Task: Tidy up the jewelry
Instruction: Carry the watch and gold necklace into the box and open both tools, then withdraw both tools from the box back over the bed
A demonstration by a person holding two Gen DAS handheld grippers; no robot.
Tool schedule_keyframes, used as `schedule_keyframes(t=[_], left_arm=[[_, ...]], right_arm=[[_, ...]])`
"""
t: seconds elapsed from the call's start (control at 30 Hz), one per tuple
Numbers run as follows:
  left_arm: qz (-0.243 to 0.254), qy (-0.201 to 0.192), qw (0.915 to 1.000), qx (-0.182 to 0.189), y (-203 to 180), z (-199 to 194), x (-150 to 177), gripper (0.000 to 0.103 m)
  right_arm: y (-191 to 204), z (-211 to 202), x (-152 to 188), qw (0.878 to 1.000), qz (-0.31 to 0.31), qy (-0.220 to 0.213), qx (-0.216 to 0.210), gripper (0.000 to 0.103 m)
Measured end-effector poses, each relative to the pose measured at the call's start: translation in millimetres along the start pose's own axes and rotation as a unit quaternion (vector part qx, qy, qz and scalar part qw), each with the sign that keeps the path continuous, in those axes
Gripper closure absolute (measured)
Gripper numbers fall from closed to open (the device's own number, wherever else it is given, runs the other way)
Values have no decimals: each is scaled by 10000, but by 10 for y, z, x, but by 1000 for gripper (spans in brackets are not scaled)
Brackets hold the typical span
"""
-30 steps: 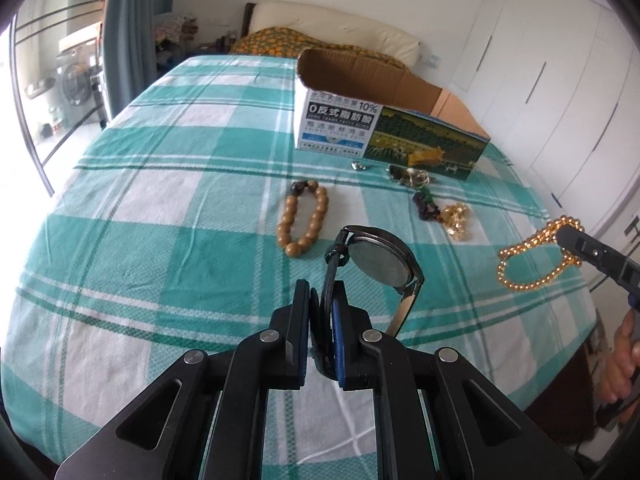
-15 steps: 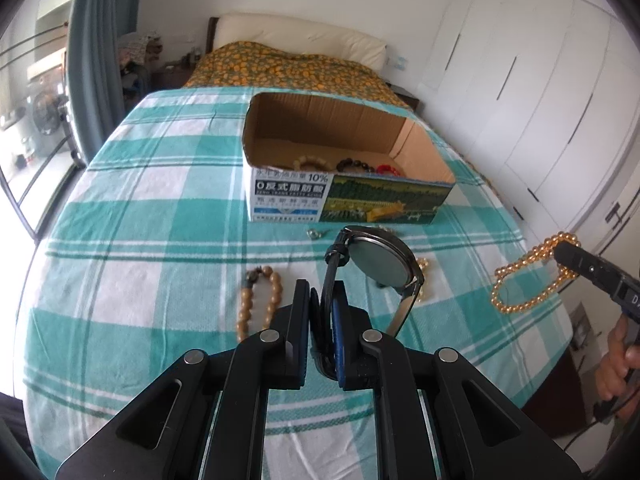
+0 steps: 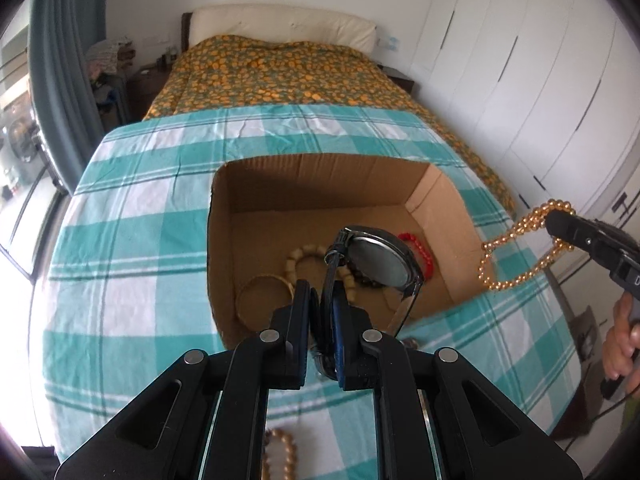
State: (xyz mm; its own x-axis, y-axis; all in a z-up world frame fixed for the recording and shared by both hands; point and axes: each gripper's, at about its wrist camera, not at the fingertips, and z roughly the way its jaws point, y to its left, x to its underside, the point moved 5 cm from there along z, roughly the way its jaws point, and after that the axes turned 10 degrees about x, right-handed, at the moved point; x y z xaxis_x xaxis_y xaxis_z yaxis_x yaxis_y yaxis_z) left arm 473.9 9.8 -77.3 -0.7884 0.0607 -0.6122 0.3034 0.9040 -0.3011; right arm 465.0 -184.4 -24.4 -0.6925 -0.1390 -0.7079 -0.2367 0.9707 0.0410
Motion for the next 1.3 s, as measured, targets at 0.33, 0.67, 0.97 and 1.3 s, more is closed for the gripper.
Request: schedule_keyframes(t=[0.33, 0.67, 0.97, 1.3], left_arm=[[-186, 452, 9982, -356, 286, 919, -354, 90], [-96, -191, 9973, -698, 210, 408, -217, 21], [-3, -503, 9959, -757, 28, -557, 986, 7], [-341, -258, 9945, -955, -1, -390, 2187, 7]], right_arm=[[-248, 1460, -370, 9965, -263, 611, 512, 93], [-319, 1077, -279, 9973, -187, -2, 708, 58], [-277, -59, 660, 9954, -73, -375, 883, 39], [-342, -33, 2175, 9868, 226, 555, 1505, 39]])
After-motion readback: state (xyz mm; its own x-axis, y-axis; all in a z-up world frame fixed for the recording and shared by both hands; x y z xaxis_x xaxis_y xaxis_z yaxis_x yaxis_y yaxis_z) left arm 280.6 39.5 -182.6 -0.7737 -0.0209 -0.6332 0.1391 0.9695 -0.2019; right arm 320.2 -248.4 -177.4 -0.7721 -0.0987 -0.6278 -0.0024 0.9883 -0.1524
